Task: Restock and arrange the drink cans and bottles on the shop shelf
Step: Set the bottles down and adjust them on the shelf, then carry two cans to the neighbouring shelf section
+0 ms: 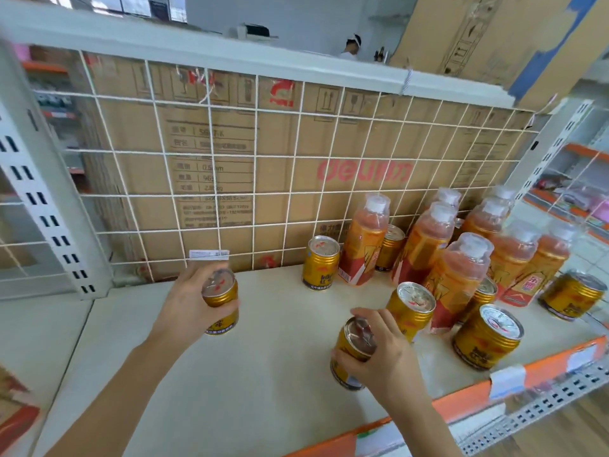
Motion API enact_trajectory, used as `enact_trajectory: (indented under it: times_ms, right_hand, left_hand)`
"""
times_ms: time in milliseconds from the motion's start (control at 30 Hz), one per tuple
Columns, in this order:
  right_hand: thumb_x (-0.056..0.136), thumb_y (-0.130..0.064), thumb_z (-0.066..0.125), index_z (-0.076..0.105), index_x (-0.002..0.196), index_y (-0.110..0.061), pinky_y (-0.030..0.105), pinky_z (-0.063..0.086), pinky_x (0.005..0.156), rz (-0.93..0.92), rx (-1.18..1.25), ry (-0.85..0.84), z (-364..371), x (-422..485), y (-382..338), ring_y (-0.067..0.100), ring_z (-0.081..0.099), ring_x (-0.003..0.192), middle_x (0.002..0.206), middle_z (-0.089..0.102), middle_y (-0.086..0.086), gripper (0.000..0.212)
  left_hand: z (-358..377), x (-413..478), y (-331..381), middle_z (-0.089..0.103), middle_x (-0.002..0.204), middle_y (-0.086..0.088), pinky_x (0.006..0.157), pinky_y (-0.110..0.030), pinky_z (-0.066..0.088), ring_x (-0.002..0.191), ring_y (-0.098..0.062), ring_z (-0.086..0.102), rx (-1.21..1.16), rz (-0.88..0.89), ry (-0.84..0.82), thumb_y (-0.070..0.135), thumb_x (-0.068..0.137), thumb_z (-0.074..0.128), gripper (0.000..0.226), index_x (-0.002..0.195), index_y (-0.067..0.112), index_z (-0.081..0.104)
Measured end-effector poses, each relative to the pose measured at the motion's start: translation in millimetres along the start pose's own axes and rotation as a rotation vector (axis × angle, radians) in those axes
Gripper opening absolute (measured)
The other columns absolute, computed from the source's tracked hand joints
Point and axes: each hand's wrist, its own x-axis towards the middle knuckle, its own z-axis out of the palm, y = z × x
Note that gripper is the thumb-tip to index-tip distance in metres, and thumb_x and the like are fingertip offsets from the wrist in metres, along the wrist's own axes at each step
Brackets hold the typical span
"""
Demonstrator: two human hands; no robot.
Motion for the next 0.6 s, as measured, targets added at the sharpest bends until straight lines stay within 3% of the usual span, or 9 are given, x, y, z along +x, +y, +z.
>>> enact_trajectory:
  times_ms: [100, 200, 333, 433, 533, 600]
  right_hand:
    - [0.054, -0.058, 0.067, 0.056, 0.109, -0.031, -0.001, 0.038, 0.071, 0.007, 0.156, -0.062, 12.9, 0.6, -12.4, -0.003, 0.052, 0.088, 0.102, 0.054, -0.014, 0.063]
    - [0.054, -0.045, 0.081, 0.044, 0.109, -0.047, 0.002, 0.040, 0.075, 0.020, 0.295, -0.157, 26.1, 1.3, -21.8, -0.008, 0.053, 0.096, 0.105, 0.057, -0.017, 0.066]
    - [0.056, -0.026, 0.089, 0.039, 0.110, -0.047, 0.002, 0.040, 0.074, 0.019, 0.439, -0.298, 41.1, 2.5, -36.6, -0.011, 0.052, 0.095, 0.100, 0.057, -0.020, 0.076]
    - [0.059, -0.017, 0.088, 0.036, 0.113, -0.046, 0.000, 0.039, 0.073, 0.015, 0.560, -0.391, 48.4, 2.2, -48.9, -0.016, 0.050, 0.095, 0.100, 0.056, -0.019, 0.081]
    - [0.060, -0.016, 0.087, 0.035, 0.119, -0.046, 0.002, 0.040, 0.076, 0.013, 0.640, -0.460, 54.5, -0.9, -54.9, -0.016, 0.049, 0.098, 0.104, 0.054, -0.019, 0.085]
    - [0.059, -0.017, 0.088, 0.038, 0.114, -0.048, 0.010, 0.044, 0.079, 0.043, 0.685, -0.482, 59.0, -4.8, -55.6, -0.015, 0.050, 0.098, 0.105, 0.054, -0.021, 0.081]
  left_hand:
    - [-8.5, -26.7, 8.4, 0.049, 0.109, 0.022, 0.084, -0.019, 0.042, 0.101, -0.009, 0.052, -0.043, -0.031, -0.002, 0.022, 0.059, 0.087, 0.071, 0.107, 0.056, 0.048]
    - [-14.1, -54.4, 18.2, 0.048, 0.112, 0.024, 0.079, -0.007, 0.038, 0.100, -0.004, 0.052, -0.059, -0.108, 0.030, 0.024, 0.059, 0.088, 0.074, 0.110, 0.052, 0.042]
    - [-20.6, -93.5, 31.1, 0.055, 0.105, 0.021, 0.071, 0.002, 0.038, 0.095, 0.013, 0.053, -0.134, -0.235, 0.118, 0.016, 0.056, 0.089, 0.081, 0.110, 0.047, 0.037]
    - [-25.4, -121.1, 41.3, 0.059, 0.104, 0.018, 0.073, 0.001, 0.040, 0.093, 0.016, 0.054, -0.175, -0.292, 0.182, 0.018, 0.052, 0.091, 0.077, 0.108, 0.040, 0.042]
    - [-28.7, -143.7, 49.2, 0.063, 0.097, 0.016, 0.073, -0.003, 0.041, 0.092, 0.011, 0.057, -0.207, -0.353, 0.259, 0.039, 0.047, 0.085, 0.071, 0.105, 0.033, 0.046]
    - [-31.5, -155.3, 51.1, 0.065, 0.097, 0.017, 0.076, -0.008, 0.043, 0.094, 0.005, 0.059, -0.228, -0.380, 0.293, 0.053, 0.043, 0.080, 0.076, 0.108, 0.031, 0.047]
